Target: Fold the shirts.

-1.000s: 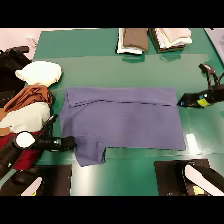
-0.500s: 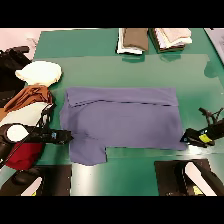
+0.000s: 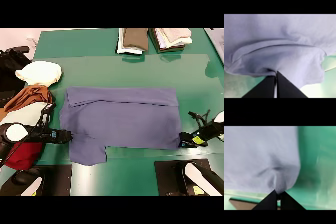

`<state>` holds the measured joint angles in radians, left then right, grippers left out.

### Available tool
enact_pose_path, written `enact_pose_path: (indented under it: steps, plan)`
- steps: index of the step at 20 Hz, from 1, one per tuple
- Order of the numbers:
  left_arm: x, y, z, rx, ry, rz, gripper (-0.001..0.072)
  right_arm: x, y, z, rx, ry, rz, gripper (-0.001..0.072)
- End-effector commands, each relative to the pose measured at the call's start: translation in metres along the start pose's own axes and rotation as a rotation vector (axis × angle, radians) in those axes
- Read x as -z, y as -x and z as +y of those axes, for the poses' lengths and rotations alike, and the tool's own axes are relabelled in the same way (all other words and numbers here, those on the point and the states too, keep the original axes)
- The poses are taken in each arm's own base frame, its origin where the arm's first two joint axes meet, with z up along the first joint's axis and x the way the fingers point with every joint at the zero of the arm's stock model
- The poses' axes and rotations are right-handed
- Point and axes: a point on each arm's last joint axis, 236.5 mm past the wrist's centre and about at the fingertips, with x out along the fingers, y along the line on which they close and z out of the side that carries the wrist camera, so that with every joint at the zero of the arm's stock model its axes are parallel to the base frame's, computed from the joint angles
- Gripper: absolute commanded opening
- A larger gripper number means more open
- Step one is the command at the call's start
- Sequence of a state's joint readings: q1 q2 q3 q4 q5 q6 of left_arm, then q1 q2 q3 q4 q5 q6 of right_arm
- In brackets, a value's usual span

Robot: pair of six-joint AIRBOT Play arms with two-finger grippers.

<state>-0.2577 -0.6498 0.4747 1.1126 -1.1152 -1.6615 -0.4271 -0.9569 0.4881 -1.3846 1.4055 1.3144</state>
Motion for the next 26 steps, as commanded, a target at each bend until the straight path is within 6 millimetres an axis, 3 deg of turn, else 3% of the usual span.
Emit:
enact_pose_path:
  steps: [1,4,8,12,16,19,23,26]
  plan:
    - [0.006,0.001,0.002,-0.009,-0.014,0.025,0.0023,-0.018,0.017,0.019,0.052,0.142,-0.040,0.0016]
    - [-0.005,0.017,-0.008,-0.008,-0.059,0.006,0.0023,-0.039,0.063,0.038,0.082,0.227,-0.168,0.0015]
    - [-0.053,0.052,-0.020,-0.046,-0.132,-0.138,0.0022,-0.068,0.122,0.053,0.099,0.243,-0.340,0.0015]
    - [-0.108,0.052,-0.008,-0.106,-0.128,-0.187,0.0023,-0.115,0.154,0.059,0.105,0.247,-0.410,0.0015]
    - [-0.188,0.037,0.018,-0.146,-0.087,-0.248,0.0024,-0.169,0.163,0.059,0.104,0.235,-0.422,0.0015]
    - [-0.235,0.010,0.015,-0.122,-0.124,-0.249,0.0023,-0.203,0.159,0.064,0.094,0.236,-0.409,0.0015]
    - [-0.271,-0.025,0.024,-0.117,-0.112,-0.231,0.0023,-0.238,0.146,0.074,0.059,0.242,-0.378,0.0016]
    - [-0.286,-0.031,0.026,-0.119,-0.110,-0.258,0.0024,-0.258,0.136,0.088,-0.015,0.235,-0.372,0.0017]
